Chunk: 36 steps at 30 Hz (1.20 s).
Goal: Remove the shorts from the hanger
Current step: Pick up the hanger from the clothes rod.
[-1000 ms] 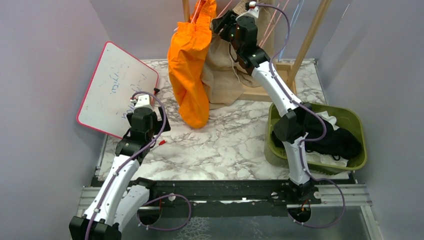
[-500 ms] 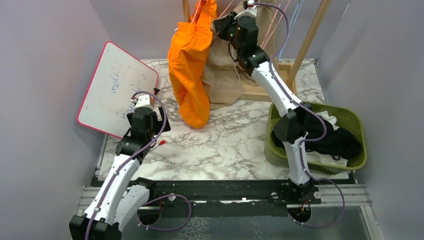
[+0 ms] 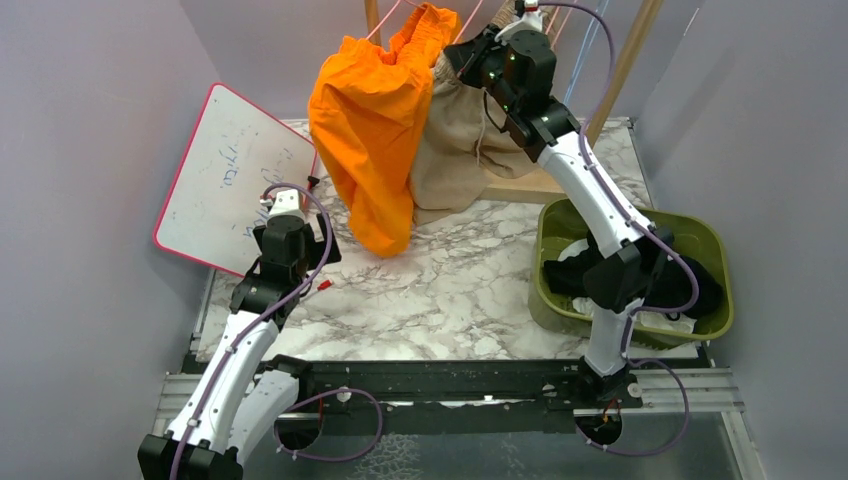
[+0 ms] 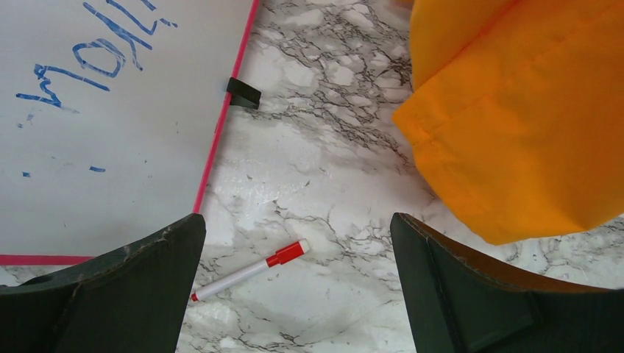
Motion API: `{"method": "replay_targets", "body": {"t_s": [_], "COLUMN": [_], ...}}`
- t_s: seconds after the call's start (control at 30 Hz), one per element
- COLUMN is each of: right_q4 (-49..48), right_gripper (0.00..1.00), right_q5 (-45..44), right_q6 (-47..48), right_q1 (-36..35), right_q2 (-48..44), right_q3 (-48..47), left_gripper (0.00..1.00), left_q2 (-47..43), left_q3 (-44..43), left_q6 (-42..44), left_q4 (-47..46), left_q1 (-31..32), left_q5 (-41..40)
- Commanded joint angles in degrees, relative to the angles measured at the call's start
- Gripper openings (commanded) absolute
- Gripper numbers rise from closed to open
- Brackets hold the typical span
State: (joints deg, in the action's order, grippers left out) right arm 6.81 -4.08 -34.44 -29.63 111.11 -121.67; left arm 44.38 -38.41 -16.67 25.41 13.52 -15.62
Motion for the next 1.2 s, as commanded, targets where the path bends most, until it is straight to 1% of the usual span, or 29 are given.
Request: {"method": "replay_targets", "body": {"t_s": [0.0,0.23,0.3,0.43,0.5,0.63,0.83,0.97,1.17], "right_q4": [1.53,13.50,15.16,18.28,18.80,18.28,13.77,11.75,5.47], "right_gripper": [0.08,0.08,0.08,0.06,0.05,0.03,0.02,0.01,0.01], "right_q5": [3.97,6.13,8.68,6.02,7.88,12.42,24.14,26.92,31.98], "right_q6": [3.13,8.78,10.41,13.12,14.19,15.40,14.69,13.03,9.65], "right_q1": [0.12,0.85,1.41,2.52,3.49,4.44,4.40,4.41,4.40], "right_q2": [-4.69,-2.87,-1.82,-1.30,-1.73,-4.11,-8.34,-10.68,-16.31], "right_q3": [0.29,-2.22,-2.58,-4.23,-4.65,-3.39,1.93,5.78,15.79], "left_gripper": [0.99,0.99,0.99,0.99,0.99,0.99,0.99,0.99,0.99], "left_q2": [-1.10,-1.50,-1.55,-1.28,-1.27,-1.03,-0.58,-0.54,-0.49], "left_q3": [-0.25,-0.13,-0.16,-0.17,-0.10,-0.18,-0.26,-0.31,-0.29], "left_q6": [0.06,-0.11,-0.12,-0.12,-0.12,-0.12,-0.03,-0.03,-0.03], "left_q4": [-0.89,-0.72,-0.78,-0.71,-0.76,-0.72,-0.73,-0.73,-0.71], "left_q1": [0.08,0.04,0.09,0.09,0.06,0.10,0.09,0.04,0.10], "left_q5": [1.72,2.16,2.17,2.42,2.39,2.24,2.35,2.35,2.37]}}
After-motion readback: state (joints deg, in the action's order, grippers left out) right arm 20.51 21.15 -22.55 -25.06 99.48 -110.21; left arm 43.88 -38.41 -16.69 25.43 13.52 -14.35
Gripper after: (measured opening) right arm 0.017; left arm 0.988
